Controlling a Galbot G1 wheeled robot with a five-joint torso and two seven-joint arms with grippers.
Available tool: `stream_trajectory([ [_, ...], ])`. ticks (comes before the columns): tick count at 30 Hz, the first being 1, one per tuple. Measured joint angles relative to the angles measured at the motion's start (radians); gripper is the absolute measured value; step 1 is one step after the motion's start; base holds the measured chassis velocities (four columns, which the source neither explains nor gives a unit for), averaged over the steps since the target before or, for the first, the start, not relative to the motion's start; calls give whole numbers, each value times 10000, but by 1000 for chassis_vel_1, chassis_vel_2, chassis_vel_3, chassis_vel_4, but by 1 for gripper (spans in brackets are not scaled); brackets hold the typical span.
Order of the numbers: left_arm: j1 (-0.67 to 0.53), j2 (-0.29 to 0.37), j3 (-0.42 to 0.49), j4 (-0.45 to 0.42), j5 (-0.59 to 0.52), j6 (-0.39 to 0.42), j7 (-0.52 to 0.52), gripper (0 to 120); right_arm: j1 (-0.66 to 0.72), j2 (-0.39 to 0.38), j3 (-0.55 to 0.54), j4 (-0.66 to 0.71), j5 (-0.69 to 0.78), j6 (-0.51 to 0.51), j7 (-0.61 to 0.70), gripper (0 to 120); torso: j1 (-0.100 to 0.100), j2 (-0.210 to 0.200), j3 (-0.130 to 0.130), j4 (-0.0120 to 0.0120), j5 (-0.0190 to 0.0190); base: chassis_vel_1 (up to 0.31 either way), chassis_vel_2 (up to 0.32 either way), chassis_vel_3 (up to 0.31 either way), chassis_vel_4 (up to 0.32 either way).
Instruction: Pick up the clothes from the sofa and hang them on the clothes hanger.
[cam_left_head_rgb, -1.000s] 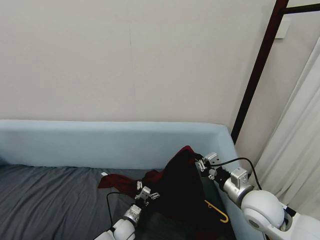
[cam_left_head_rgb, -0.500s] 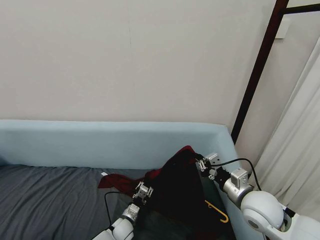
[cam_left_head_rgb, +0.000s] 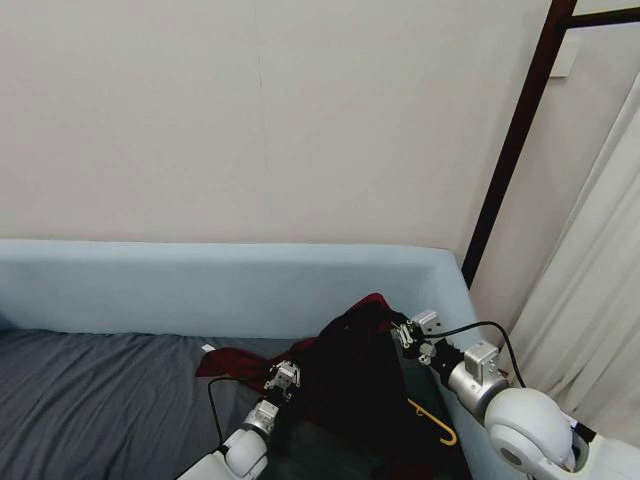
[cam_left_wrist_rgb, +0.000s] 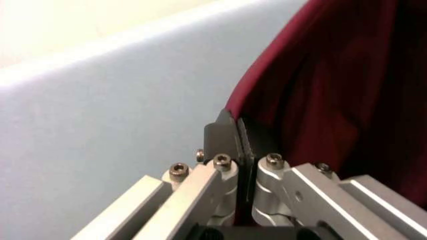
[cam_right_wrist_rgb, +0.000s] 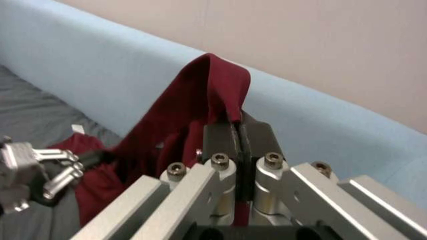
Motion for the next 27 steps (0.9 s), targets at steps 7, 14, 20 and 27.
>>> stream_trajectory([
  [7, 307, 1854, -587, -3094, -1426, 1404, -403, 0, 368, 9, 343, -44, 459, -102, 40, 0, 0, 1, -1, 1, 1, 0, 0, 0, 0],
  [14, 56, 3361, -936, -5341, -3379, 2534, -211, 0, 907, -25, 477, -1, 970, -246, 114, 0, 0, 2, -1, 0, 1, 0, 0, 0, 0],
  [20, -293, 4420, -1307, -7042, -5124, 3526, -184, 0, 1512, 137, 519, -151, 1456, -421, 215, 0, 0, 1, -1, 1, 0, 0, 0, 0, 0],
  [27, -1425, 6108, -1973, -8801, -7646, 4768, -419, 0, 3132, -39, 290, -488, 2613, -622, 356, 0, 0, 1, 0, 0, 1, 0, 0, 0, 0],
])
